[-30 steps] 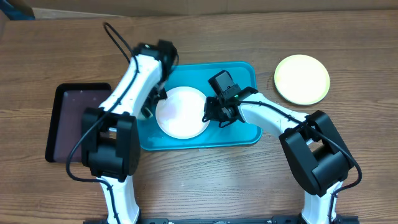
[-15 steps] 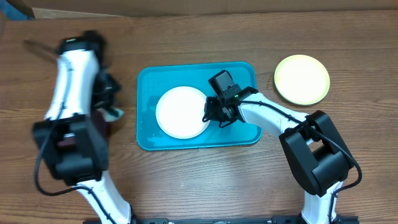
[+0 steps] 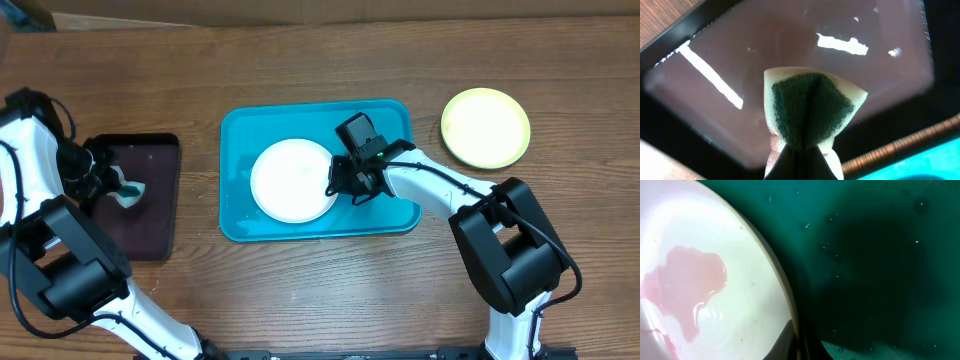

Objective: Clean dirty plates on tray and stack at the side
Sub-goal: 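Move the sponge back into the black tray's water with the left gripper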

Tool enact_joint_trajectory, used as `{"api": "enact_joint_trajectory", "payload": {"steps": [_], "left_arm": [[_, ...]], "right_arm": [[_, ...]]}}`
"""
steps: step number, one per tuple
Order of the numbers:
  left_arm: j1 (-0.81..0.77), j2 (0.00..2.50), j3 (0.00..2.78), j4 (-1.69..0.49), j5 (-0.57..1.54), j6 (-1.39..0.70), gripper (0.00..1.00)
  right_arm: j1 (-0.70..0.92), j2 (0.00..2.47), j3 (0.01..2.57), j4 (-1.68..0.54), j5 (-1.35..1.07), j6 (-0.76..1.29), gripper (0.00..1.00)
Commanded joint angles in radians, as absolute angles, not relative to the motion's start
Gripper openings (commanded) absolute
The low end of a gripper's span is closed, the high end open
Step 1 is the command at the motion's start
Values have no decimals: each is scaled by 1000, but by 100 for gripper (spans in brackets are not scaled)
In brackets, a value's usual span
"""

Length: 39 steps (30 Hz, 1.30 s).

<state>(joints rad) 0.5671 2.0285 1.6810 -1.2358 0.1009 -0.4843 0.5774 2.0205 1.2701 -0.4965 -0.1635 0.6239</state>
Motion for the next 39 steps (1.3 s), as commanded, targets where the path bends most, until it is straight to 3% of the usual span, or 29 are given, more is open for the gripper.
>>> {"api": "enact_joint_trajectory", "payload": {"steps": [1,12,16,39], "left_arm": [[576,1997,1606,-1175,132,-456,4],[578,1998,1561,-1074,120,-440,5],[578,1998,1561,-1038,120,-422,15],[575,2009,1478,-945,84,-426,17]], "right_arm": [[566,2067,1237,-525,-68,612,4],[566,2067,1237,-521,-68,612,4],[566,2067,1237,-521,-68,612,4],[566,2067,1237,-517,-68,608,4]]}}
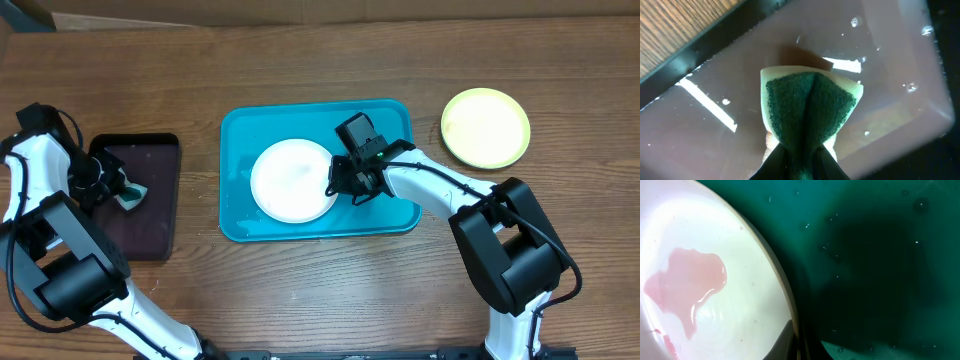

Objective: Clean dirty plates on tray and stack at the side
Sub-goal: 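Move the sponge back into the black tray's water with the left gripper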

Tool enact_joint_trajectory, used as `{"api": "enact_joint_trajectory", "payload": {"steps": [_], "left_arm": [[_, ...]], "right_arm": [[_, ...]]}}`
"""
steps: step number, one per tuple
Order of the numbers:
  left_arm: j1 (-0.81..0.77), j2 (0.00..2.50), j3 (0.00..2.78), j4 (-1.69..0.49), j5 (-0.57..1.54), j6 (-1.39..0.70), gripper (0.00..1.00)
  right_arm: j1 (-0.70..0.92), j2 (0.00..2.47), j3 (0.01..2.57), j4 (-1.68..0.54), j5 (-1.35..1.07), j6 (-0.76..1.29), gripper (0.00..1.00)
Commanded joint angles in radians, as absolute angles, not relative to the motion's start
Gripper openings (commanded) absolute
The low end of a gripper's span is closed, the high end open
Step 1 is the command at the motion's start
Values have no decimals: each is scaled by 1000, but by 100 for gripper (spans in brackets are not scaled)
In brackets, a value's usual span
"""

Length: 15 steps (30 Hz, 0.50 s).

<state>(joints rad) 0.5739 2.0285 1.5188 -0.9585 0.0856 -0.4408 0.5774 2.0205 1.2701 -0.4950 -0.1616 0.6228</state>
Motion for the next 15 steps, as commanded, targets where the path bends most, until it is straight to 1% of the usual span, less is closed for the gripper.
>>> {"api": "enact_joint_trajectory", "payload": {"steps": [1,5,6,8,10,11,15], "left_arm": [[575,2009,1460,-931,91,-426,18],[575,2009,1409,-888,99,-426,19],[575,2009,1407,-885,102,-426,23],[575,2008,1408,-881,101,-426,38],[576,2008,1417,-882,102,-426,47],[576,2008,1422,-884,102,-426,49],[576,2006,1474,-921,102,-426,50]], "right_arm": [[566,2067,1237,-517,-68,608,4],[566,2067,1237,-521,-68,608,4],[566,2067,1237,-522,-68,608,4],[566,2067,1237,-523,-68,604,4],[566,2067,1237,-522,-68,601,4],[566,2067,1237,-522,-68,601,4],[566,2067,1237,-522,-68,601,4]]}}
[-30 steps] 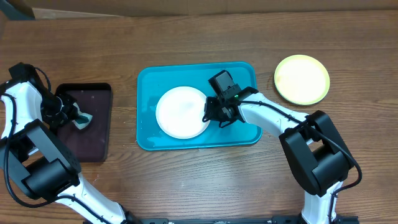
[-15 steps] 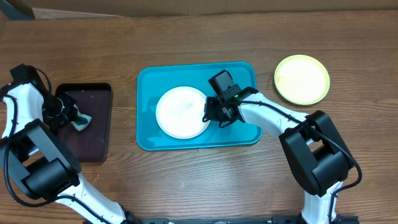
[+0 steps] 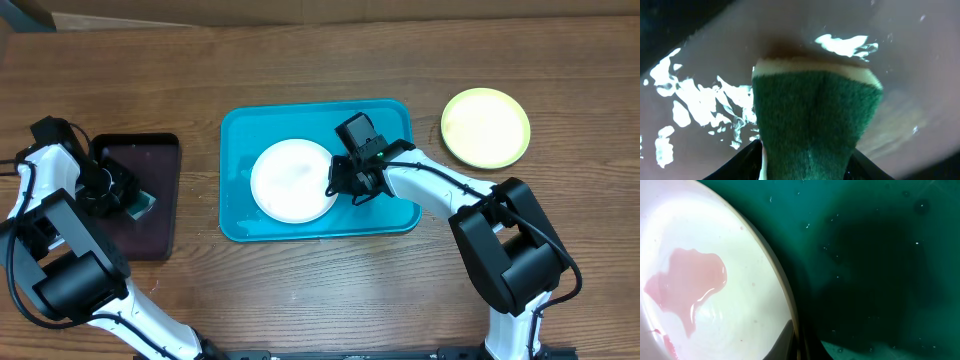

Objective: Clean dirty plates on tray and stack at the side
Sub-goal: 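Move the sponge back into the black tray's water with the left gripper, then lift the white plate off the teal tray with the right gripper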

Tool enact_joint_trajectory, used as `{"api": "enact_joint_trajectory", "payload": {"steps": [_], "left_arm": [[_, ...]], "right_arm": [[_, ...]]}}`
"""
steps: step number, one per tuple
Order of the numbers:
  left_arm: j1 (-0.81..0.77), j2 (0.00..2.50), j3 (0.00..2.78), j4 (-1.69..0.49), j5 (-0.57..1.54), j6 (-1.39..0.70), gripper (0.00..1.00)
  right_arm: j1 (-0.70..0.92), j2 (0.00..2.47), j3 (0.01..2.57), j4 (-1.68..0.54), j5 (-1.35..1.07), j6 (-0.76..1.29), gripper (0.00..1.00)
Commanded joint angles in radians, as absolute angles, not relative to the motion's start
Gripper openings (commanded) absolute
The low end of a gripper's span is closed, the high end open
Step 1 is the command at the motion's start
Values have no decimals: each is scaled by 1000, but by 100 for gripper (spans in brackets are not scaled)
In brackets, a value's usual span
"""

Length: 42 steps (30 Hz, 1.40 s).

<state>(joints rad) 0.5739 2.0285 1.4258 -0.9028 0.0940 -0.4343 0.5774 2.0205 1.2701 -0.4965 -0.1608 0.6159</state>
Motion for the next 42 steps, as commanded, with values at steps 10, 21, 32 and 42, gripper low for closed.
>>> {"api": "enact_joint_trajectory", "payload": {"steps": [10,21,32,42], "left_arm": [[576,2006,1764,-1144,102,-425,58],[576,2008,1783,-1171,101,-426,100],[575,2008,1783,-1171,101,-426,100],[576,2008,1783,-1171,101,-426,100]], "right_arm": [[566,2067,1237,-520,-68,601,4],[566,2054,1238,-517,-67,575,4],[567,1887,1288,-623,118,541,4],[621,1841,1549,-934,590,378,4]]}}
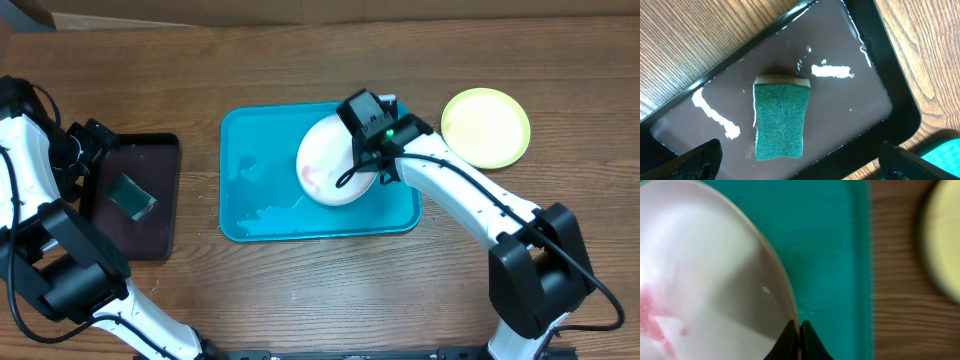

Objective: Clean dirty plates on tray and stack at the side
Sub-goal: 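Lift the white plate off the teal tray with the right gripper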

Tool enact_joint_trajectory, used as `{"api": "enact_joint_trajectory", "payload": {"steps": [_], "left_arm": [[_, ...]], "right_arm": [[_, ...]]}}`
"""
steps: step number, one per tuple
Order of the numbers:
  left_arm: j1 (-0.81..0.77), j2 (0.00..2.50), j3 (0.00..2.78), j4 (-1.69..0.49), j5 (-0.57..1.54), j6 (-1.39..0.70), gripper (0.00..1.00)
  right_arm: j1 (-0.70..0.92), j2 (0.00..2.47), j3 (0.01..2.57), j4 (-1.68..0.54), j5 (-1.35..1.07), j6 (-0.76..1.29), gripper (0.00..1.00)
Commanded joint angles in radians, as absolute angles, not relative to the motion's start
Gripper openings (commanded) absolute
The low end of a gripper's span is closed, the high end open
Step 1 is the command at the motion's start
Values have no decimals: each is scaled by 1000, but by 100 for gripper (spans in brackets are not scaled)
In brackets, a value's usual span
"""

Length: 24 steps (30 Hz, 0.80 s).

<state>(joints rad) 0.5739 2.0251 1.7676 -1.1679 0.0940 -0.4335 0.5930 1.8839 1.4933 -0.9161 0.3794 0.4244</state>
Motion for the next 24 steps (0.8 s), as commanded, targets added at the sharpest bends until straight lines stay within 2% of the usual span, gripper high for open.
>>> {"api": "enact_joint_trajectory", "payload": {"steps": [1,11,17,24], "left_arm": [[575,2008,1783,-1170,101,-426,100],[575,2008,1783,-1170,101,-426,100],[575,2008,1783,-1170,101,-426,100],[575,2008,1783,-1170,101,-426,100]], "right_arm": [[636,1841,1573,-955,635,350,4],[850,1841,1642,-921,955,193,4],[1012,1841,1642,-757,1269,22,4],[1088,1841,1642,-554,1354,-229,4]]}}
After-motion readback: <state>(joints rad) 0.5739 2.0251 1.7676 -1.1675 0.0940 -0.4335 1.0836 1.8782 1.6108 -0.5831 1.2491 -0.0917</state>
